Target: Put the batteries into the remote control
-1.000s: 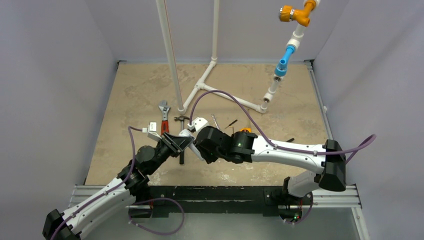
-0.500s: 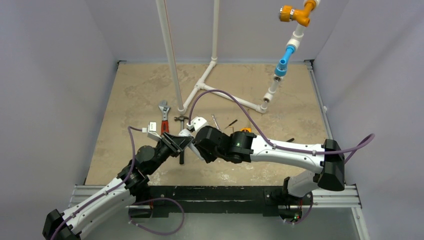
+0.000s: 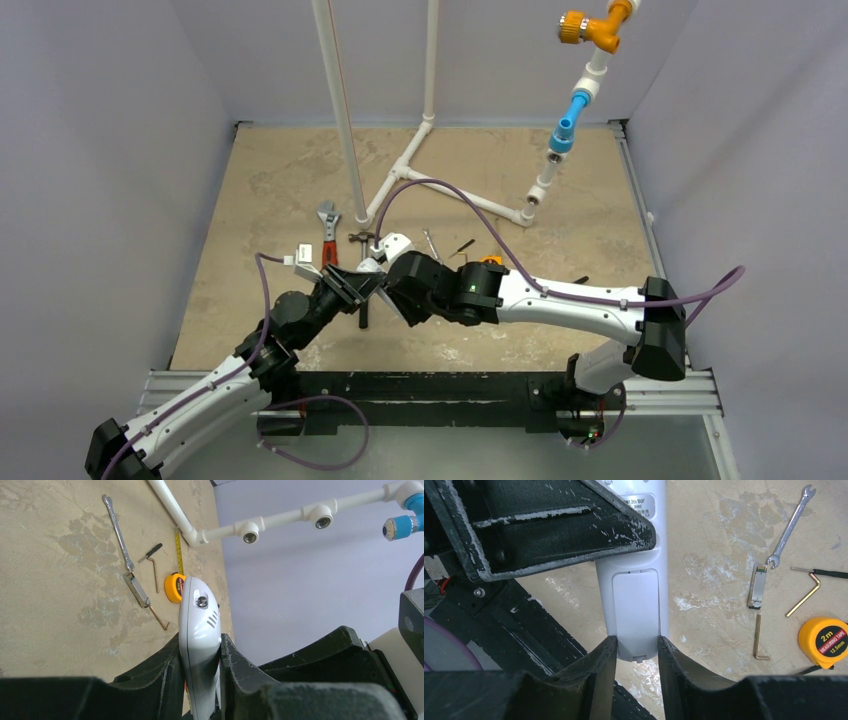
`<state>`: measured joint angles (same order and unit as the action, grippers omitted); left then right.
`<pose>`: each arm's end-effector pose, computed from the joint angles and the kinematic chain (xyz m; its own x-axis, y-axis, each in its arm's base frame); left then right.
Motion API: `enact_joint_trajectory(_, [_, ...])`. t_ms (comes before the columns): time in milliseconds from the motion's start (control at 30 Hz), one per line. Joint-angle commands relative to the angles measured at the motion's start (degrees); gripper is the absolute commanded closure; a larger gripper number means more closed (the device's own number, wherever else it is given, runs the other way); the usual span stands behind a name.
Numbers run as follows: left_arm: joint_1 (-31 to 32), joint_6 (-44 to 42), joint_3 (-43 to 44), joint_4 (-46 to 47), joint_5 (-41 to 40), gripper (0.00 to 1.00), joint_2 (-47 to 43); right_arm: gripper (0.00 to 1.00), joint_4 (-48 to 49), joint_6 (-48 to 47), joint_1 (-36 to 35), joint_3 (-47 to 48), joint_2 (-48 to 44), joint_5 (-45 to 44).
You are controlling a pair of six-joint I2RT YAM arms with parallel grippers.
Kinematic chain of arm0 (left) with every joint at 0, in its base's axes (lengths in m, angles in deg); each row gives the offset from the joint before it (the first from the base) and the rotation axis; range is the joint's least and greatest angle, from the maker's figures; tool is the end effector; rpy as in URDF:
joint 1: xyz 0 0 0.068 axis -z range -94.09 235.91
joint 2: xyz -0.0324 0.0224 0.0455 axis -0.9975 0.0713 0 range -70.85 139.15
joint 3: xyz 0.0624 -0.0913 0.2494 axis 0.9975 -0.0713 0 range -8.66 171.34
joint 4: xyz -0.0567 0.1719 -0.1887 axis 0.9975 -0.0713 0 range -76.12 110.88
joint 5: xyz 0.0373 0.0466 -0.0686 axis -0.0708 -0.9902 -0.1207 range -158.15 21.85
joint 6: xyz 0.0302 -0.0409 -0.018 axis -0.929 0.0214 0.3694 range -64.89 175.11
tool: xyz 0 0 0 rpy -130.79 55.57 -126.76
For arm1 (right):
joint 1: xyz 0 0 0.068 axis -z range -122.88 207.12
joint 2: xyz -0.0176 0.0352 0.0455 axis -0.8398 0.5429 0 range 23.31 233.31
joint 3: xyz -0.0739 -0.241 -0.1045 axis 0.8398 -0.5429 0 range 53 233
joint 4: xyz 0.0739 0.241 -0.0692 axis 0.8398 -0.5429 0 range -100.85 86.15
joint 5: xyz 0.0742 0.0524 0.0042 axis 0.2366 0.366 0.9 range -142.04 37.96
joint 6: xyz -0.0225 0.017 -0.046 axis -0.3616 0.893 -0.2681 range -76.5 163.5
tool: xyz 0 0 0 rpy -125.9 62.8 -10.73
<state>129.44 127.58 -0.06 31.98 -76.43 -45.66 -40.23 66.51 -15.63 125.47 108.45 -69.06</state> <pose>0.1064 -0.0939 0.2030 -0.5717 -0.7584 -0.3130 0.1079 0.3086 -0.9450 0.1050 0.3031 0.2998 -0.5409 -0.4814 -0.6897 -0.7006 0.7116 0.0527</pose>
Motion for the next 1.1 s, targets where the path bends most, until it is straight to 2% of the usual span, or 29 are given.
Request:
enact_joint_trajectory(0, [0.08,1.53,0.19,4.21,1.24,1.00,-0.23,0.64,2.81,-0.06,-0.26,2.94,0.56,-0.97])
enact_joint_trajectory(167, [0.07,1.55,0.10,4.29,1.15,1.00,-0.23,0.57,2.55,0.02,-0.27,2.85,0.37,-1.43])
enact_joint_trajectory(600, [0.07,2.06,-0.08,4.59,1.79,1.00,-0.62,0.50,3.50,-0.04,-0.29,3.94,-0.76,-0.42])
enact_joint_trajectory(867, [0.08,1.98,0.06,4.05,3.21,1.00,-2.12,0.35,6.95,2.16,-0.29,2.23,-6.01,-1.00])
enact_joint_trajectory(1067, [0.12,3.33,0.01,5.13,3.94,1.00,-3.07,0.27,12.62,11.02,-0.12,-5.21,-15.30,-6.64])
